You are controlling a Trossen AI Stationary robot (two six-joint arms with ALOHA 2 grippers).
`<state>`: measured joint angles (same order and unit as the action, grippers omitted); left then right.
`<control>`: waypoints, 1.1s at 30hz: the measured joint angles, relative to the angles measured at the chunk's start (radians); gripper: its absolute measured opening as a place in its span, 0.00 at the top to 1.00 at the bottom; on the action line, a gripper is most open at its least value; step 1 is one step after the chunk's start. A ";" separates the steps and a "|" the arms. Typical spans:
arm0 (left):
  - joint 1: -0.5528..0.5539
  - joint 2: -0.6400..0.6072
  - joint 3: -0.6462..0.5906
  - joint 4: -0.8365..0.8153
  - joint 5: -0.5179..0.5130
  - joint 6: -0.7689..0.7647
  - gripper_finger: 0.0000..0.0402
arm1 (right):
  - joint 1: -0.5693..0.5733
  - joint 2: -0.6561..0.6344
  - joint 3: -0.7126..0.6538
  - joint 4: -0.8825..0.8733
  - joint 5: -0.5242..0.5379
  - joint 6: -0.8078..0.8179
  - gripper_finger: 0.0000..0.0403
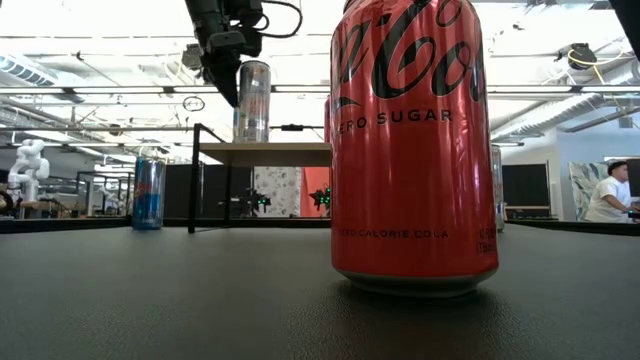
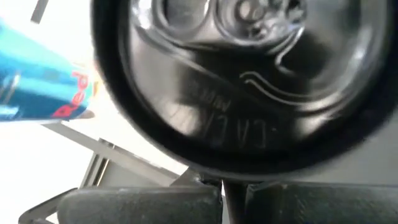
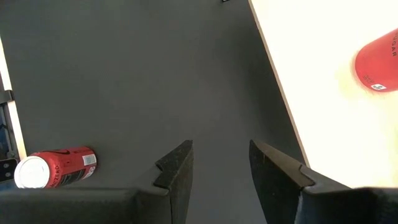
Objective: Place canned beverage on shelf
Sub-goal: Put the bottom white orange soda can on the shelf
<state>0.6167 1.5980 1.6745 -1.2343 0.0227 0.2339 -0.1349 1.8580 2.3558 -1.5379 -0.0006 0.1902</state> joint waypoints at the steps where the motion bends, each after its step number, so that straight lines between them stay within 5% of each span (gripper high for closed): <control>1: 0.000 0.005 0.000 0.001 0.001 0.007 1.00 | 0.000 0.000 0.000 0.000 0.000 0.000 0.64; 33: 0.012 0.031 0.000 0.179 0.029 0.008 1.00 | 0.000 0.000 0.000 0.000 0.000 -0.019 0.64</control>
<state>0.6290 1.6295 1.6745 -1.0549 0.0517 0.2417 -0.1349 1.8580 2.3562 -1.5379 -0.0006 0.1715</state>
